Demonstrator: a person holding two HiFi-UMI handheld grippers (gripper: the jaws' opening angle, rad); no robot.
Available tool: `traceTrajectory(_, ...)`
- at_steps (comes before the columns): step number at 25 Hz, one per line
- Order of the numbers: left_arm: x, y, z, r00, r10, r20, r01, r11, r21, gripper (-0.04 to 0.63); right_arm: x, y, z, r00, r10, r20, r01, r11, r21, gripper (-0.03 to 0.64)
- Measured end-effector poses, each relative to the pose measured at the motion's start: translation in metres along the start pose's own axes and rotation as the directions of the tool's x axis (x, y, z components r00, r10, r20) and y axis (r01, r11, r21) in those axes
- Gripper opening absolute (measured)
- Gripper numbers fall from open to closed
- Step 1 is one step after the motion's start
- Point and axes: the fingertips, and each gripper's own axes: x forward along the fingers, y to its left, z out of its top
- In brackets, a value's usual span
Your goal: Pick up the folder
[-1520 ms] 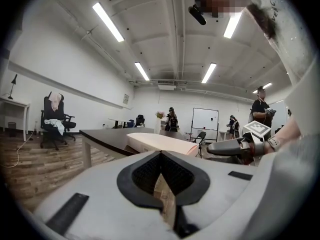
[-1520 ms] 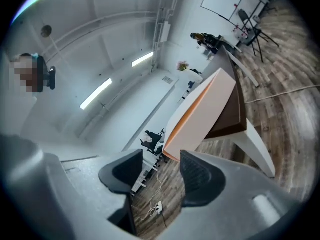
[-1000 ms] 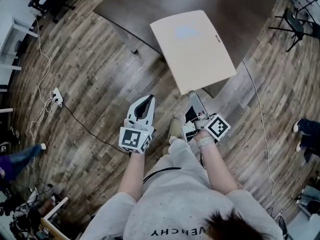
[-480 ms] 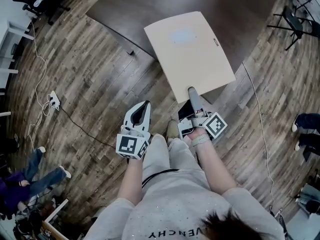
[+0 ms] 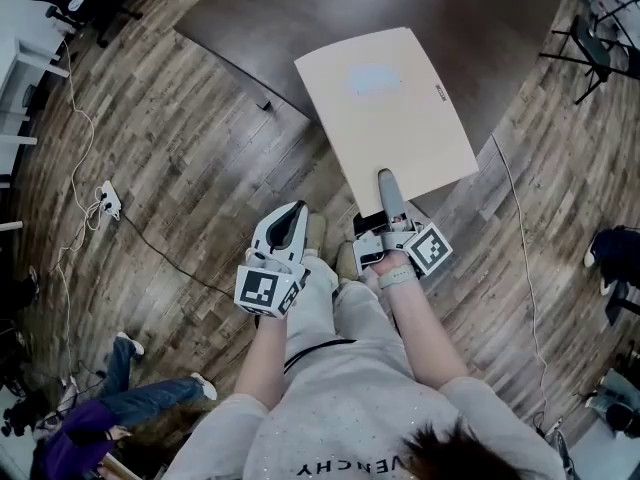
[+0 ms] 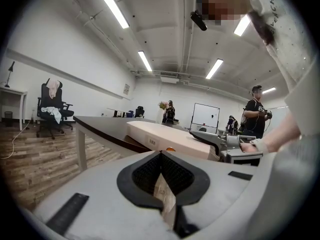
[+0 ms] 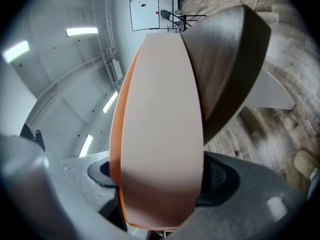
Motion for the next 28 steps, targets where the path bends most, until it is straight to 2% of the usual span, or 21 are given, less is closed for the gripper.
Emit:
traceTrajectory(2, 0.002, 0.007, 0.000, 1.000, 0.001, -0.002, -0.001, 1.000, -0.004, -0.002, 0.005, 0.000, -0.002, 1.000, 0.003, 0.003, -0.003, 1.000, 0.004, 0.392)
traceTrajectory(4, 0.003, 0.014, -0.001, 1.000, 0.004, -0.007, -0.004, 1.000, -0.010, -0.002, 0.008, -0.001, -0.004, 1.000, -0.004, 0.004, 0.004, 1.000, 0.006, 0.333)
traceTrajectory(8, 0.007, 0.022, 0.003, 1.000, 0.001, -0.014, -0.002, 1.000, -0.018, -0.002, 0.010, 0.000, -0.006, 1.000, -0.015, 0.009, 0.015, 1.000, 0.007, 0.307)
traceTrajectory(20, 0.024, 0.039, 0.032, 0.999, -0.030, 0.018, 0.030, 0.999, -0.016, -0.002, 0.013, 0.011, -0.005, 0.999, -0.046, 0.024, 0.047, 0.999, -0.013, 0.267)
traceTrajectory(28, 0.032, 0.035, 0.054, 0.998, -0.055, 0.042, 0.055, 0.998, 0.004, -0.002, 0.018, 0.028, 0.005, 0.999, -0.043, 0.010, 0.043, 0.996, -0.078, 0.264)
